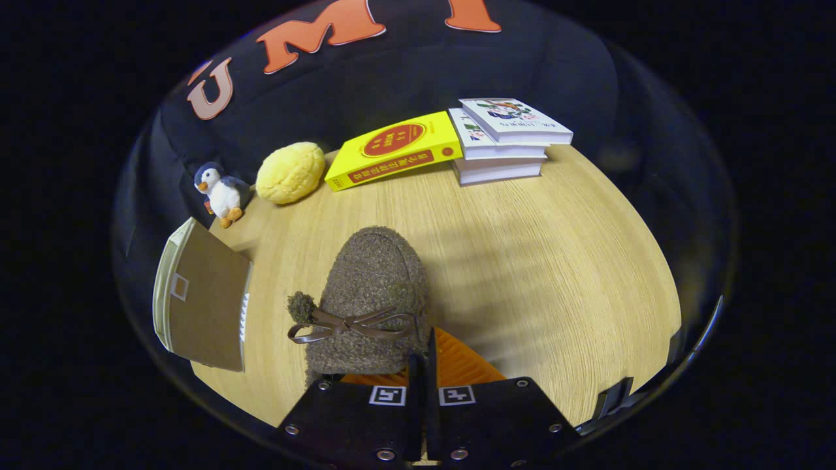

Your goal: Open the storage box then place both shoes into the box .Put the left shoe in first, then the right shoe, with the right side of both shoes facing outward in a uniform manner.

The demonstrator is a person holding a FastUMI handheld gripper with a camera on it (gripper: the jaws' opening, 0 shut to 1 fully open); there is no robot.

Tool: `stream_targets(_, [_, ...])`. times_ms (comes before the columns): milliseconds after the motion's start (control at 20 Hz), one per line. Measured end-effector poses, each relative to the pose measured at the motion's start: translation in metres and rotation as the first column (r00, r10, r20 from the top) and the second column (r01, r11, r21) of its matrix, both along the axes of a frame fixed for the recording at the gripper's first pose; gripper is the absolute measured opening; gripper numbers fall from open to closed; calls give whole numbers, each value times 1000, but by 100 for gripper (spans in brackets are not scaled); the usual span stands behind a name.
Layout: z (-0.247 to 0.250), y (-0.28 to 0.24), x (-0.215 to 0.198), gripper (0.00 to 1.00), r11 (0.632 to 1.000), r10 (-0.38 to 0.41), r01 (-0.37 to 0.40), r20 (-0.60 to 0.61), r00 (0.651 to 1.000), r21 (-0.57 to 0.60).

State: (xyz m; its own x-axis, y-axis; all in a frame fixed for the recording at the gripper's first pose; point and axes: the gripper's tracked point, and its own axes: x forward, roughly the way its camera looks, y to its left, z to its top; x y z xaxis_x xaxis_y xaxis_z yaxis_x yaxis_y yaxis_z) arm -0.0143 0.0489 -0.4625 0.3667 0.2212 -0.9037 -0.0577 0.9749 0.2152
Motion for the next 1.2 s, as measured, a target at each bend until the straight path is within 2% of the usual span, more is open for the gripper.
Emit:
stream_targets(300, [64,89,3,4,995,52,-53,23,998,80])
stream_targets(500, [95,154,-6,4,983,120,-123,27,992,133])
stream_targets(800, [136,246,-8,4,957,244,-253,78,967,139])
stream_targets(1050, [153,317,-8,4,943,254,-264,73,964,204])
stream_targets(1200, [146,346,-5,4,945,246,-249,45,968,210])
